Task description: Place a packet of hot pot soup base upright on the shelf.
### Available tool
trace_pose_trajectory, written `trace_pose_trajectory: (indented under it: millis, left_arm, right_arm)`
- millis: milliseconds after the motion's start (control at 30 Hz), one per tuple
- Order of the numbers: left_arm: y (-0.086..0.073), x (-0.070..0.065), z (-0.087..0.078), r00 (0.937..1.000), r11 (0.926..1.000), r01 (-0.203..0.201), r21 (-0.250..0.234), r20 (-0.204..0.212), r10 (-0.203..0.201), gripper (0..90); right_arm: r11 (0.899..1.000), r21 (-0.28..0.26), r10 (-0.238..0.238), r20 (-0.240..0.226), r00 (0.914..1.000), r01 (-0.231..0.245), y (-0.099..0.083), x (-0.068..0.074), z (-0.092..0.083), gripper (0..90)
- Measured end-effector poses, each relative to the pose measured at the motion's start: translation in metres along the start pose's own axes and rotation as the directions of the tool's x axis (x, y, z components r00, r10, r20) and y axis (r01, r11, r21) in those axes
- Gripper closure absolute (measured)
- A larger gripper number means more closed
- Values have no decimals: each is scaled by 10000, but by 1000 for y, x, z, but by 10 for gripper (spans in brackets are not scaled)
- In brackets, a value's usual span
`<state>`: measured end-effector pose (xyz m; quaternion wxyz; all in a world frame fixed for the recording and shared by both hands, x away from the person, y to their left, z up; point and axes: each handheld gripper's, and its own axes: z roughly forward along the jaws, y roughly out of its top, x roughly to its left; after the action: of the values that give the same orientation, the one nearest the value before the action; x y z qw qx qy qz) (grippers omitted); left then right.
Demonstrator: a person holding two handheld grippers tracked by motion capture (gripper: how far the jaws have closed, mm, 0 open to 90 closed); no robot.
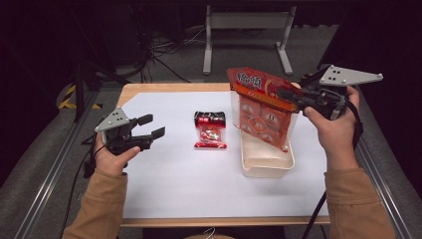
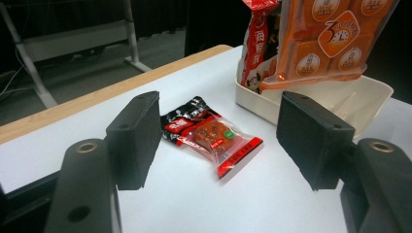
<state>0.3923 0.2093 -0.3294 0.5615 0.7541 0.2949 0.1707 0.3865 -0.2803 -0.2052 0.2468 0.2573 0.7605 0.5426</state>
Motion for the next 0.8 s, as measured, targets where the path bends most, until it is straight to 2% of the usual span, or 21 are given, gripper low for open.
trace_pose_trajectory:
  millis: [333,533,733,800]
  left_arm:
    - [-1,1,0,10000,10000,50,17,-22,-50,337]
    - [-2,1,1,9999,9999,103,66,-7,-103,337]
    - [-2,2,2,10000,10000,42,4,-39,-42,326]
    - [-3,2,3,9999,9999,-139,-57,-91,138,310]
  right_arm:
    - [9994,181,287,498,9983,-296,-12,-10,0,896]
    - [9989,251,371,627,9973,-388,-20,-13,0,896]
    - [9977,440,489,793,9956,-525,-35,-15,3,895]
    - [9974,469,514,820,9953,-554,-38,-16,4,895]
